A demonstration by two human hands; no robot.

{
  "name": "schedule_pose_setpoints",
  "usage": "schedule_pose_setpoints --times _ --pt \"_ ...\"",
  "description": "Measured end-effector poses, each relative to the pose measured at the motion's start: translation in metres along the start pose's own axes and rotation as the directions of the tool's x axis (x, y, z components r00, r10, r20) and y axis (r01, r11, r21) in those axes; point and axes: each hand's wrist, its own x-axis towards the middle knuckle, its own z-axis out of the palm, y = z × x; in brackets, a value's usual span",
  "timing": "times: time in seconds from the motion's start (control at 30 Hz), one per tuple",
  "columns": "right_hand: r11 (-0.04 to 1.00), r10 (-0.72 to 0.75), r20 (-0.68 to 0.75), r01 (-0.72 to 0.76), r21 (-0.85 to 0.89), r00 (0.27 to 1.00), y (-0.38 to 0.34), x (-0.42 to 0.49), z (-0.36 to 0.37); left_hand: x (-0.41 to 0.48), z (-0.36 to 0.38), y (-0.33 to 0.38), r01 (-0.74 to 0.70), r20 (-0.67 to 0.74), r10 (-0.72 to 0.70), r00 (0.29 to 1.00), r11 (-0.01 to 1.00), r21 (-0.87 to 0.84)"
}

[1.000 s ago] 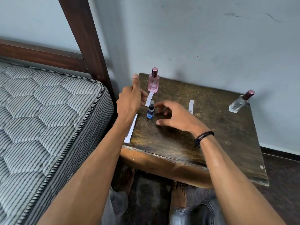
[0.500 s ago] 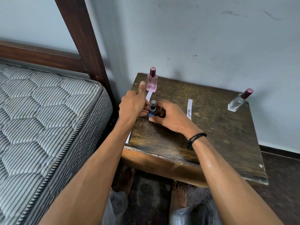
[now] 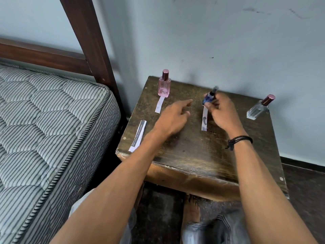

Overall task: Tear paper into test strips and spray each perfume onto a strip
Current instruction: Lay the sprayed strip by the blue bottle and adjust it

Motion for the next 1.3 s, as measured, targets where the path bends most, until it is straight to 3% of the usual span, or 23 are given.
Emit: schedule_pose_setpoints --times 0.23,0.7,0.93,1.3 --pt "0.996 0.021 -0.033 -0.024 -0.088 0.999 0.016 0.002 -0.004 0.008 0.022 0.024 -0.052 0.086 0.044 0.995 0.994 0.091" --pt "0.997 0.006 -0.107 -0.015 -0.074 0.994 0.021 0.003 0.004 0.019 0.035 0.016 0.013 0.126 -0.031 0.992 0.989 0.148" --pt "0.995 0.01 -0.104 -0.021 -0.101 0.995 0.021 0.003 0.004 0.023 0.039 0.012 -0.04 0.096 0.019 0.995 0.974 0.224" --pt "0.99 -0.011 -0.111 -0.004 -0.139 0.994 0.022 0.006 0.009 0.024 0.044 0.011 -0.145 0.058 0.134 0.989 0.87 0.471"
